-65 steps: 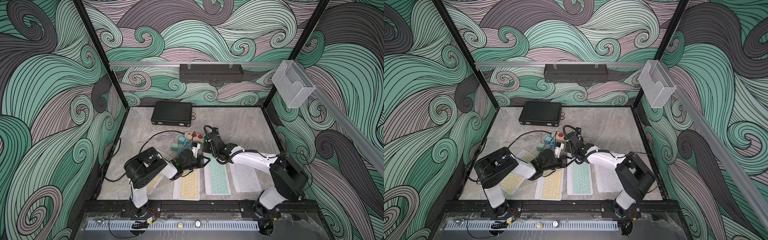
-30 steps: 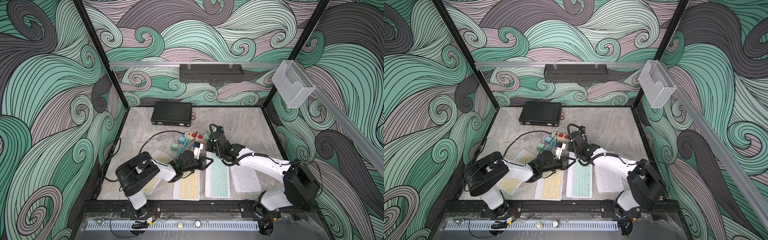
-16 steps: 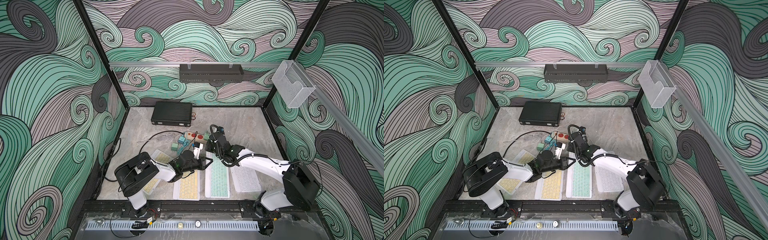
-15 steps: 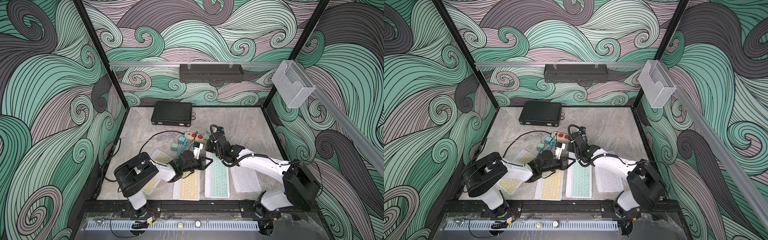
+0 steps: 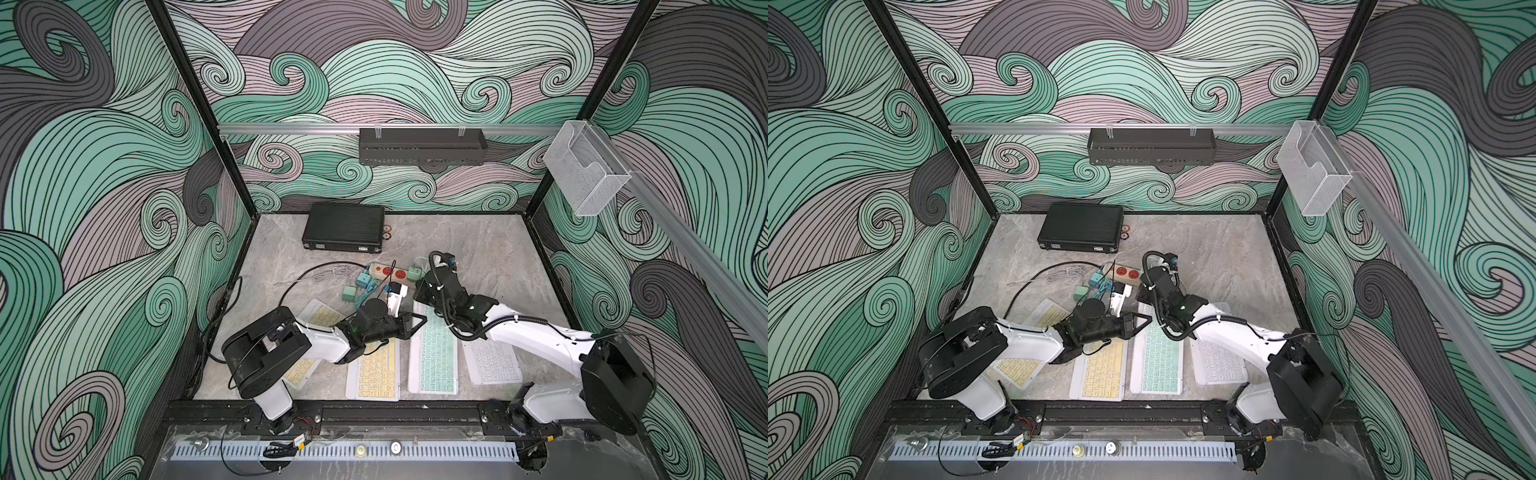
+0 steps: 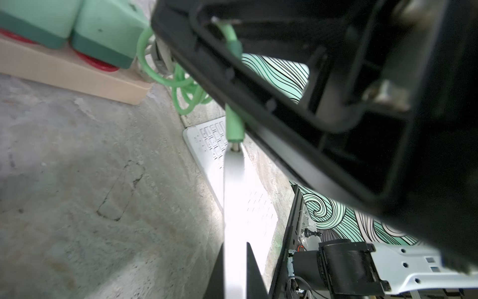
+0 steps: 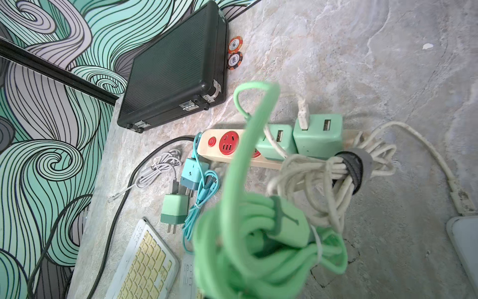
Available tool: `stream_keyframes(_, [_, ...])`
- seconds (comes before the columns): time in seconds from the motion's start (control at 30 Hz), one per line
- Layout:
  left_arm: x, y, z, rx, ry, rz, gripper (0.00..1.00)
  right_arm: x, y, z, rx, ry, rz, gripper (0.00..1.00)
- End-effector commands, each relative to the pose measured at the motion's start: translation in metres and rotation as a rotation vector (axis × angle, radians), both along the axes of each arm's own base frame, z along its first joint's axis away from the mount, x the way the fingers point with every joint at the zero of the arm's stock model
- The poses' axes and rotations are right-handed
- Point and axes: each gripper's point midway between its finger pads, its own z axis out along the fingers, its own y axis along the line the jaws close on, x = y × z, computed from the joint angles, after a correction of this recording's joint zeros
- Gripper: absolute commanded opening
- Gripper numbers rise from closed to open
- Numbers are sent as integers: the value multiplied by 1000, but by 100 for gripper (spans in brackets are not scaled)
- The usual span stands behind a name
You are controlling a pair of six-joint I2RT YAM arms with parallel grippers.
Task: Unplug the wireless keyboard
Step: Remove the power cord from the keyboard.
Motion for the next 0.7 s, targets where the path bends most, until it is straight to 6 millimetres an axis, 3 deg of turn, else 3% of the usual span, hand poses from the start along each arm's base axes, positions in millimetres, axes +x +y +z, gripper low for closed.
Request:
stream_keyframes(0.0, [-5,-2,-5,48,-34,-32,0,9,-9,24,2,-78,-41,0])
stream_keyframes(0.2, [-6,-2,-3,47,-40,-35,0,10,-5,11,-92,-28,3,0])
stream_keyframes(0.67, [-8,-3,-3,44,-37,-38,0,17,-1,-2,-56,14,35,0])
